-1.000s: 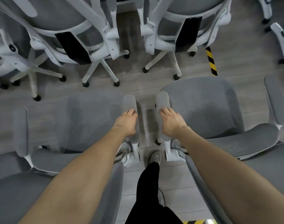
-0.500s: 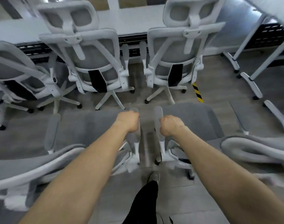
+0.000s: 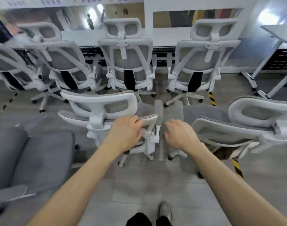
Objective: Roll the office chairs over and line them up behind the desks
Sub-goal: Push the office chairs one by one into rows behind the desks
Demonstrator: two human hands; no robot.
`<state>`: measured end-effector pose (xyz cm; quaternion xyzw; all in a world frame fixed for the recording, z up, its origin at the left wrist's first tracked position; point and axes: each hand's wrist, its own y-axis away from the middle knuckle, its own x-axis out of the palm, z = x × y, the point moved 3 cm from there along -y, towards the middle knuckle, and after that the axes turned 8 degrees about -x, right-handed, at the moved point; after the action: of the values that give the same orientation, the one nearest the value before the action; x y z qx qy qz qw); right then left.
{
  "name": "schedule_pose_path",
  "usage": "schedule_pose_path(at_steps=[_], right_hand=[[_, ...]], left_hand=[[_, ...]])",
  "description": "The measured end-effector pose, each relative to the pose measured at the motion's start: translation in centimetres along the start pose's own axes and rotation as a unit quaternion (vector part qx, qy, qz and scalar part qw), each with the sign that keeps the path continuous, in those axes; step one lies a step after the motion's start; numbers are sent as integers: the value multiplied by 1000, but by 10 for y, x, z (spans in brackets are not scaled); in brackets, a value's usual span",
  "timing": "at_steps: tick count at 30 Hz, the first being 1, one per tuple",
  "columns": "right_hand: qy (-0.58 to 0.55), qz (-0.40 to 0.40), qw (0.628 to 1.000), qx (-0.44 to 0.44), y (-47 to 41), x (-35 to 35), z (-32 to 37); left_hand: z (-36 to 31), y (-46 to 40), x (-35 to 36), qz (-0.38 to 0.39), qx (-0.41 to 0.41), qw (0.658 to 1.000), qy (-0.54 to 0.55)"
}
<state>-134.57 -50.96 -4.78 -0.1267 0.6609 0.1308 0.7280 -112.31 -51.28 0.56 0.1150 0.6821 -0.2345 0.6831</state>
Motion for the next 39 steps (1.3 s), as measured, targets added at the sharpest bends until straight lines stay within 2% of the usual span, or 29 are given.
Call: schedule_pose_path(at_steps=[5, 9, 14, 19, 26, 34, 36, 39], right_hand=[[15, -11, 998, -62, 20, 15, 117], [16, 3, 993, -119, 15, 38, 251], [27, 40, 978, -204, 0, 65, 435], [41, 72, 965, -248, -31, 71, 568], [33, 95, 955, -280, -122, 105, 724], [-27, 136, 951, -275, -263, 174, 894], [-45, 139, 948, -281, -290, 174, 930], [-74, 128, 949, -279, -325, 167, 982]], left_hand=[[72, 124, 28, 68, -81, 994, -25], [152, 248, 34, 92, -154, 983, -46], [248, 414, 5, 147, -258, 953, -61], [344, 515, -29, 176, -333, 923, -84], [505, 567, -44, 161, -390, 902, -87], [737, 570, -47, 147, -372, 907, -129], [790, 559, -56, 109, -346, 923, -129], [862, 534, -75, 7, -302, 945, -124]])
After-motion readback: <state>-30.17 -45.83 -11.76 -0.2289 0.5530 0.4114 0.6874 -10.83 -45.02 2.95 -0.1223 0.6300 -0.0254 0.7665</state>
